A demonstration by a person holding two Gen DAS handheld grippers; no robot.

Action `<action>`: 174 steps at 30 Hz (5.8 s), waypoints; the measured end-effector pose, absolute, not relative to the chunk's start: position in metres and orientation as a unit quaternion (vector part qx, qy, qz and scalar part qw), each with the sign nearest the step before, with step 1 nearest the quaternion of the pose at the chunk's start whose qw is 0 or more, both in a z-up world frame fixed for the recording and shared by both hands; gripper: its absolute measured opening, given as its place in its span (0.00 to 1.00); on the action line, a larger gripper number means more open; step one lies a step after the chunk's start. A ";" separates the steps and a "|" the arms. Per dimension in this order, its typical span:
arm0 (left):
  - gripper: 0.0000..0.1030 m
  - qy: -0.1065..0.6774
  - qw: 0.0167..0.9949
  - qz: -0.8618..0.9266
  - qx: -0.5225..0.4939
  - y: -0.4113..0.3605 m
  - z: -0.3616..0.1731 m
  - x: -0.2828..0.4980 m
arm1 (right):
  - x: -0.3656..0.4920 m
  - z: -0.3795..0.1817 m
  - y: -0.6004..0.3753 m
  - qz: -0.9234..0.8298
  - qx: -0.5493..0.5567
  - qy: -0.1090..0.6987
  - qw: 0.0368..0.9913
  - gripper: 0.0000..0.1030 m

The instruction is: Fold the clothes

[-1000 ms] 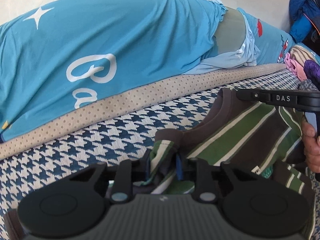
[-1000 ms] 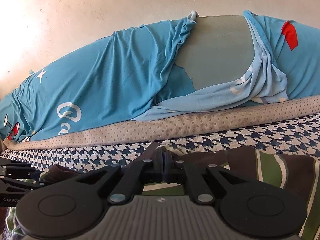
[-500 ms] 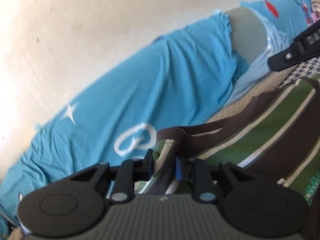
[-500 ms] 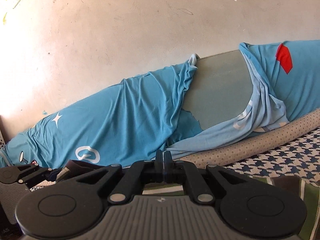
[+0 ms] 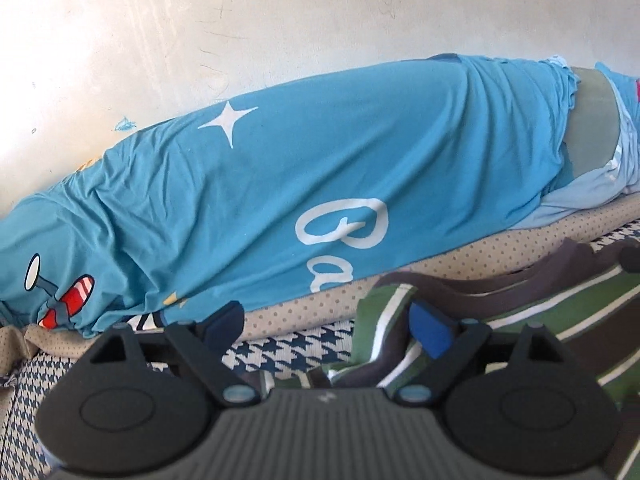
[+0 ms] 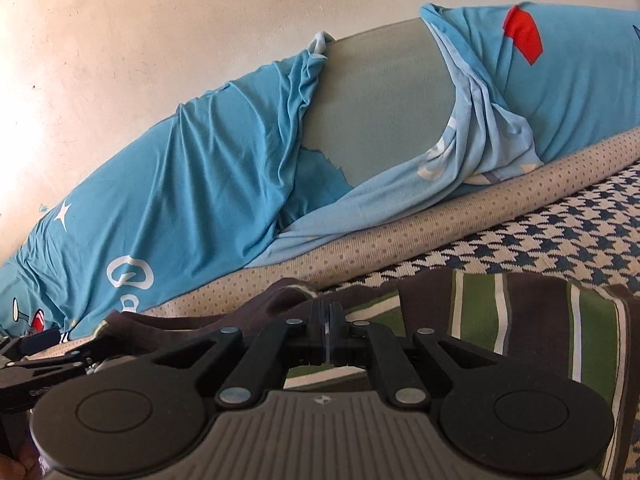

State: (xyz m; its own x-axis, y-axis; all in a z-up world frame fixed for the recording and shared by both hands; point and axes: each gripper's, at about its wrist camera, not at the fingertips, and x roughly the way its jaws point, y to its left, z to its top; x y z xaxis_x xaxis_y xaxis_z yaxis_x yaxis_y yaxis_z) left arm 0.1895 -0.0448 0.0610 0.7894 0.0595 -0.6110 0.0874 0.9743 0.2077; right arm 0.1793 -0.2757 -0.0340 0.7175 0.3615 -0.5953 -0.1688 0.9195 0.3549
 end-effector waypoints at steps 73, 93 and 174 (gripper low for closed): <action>1.00 0.441 0.897 -0.021 0.004 -0.008 0.029 -0.008 | 0.026 -0.057 -0.266 0.124 0.024 0.440 0.889 0.17; 1.00 0.416 0.908 -0.026 -0.044 -0.004 0.023 -0.076 | -0.049 -0.027 -0.304 0.092 0.097 0.386 0.913 0.10; 1.00 0.428 0.892 0.037 -0.138 0.053 0.021 -0.145 | -0.221 -0.035 -0.225 0.334 -0.088 0.341 0.874 0.29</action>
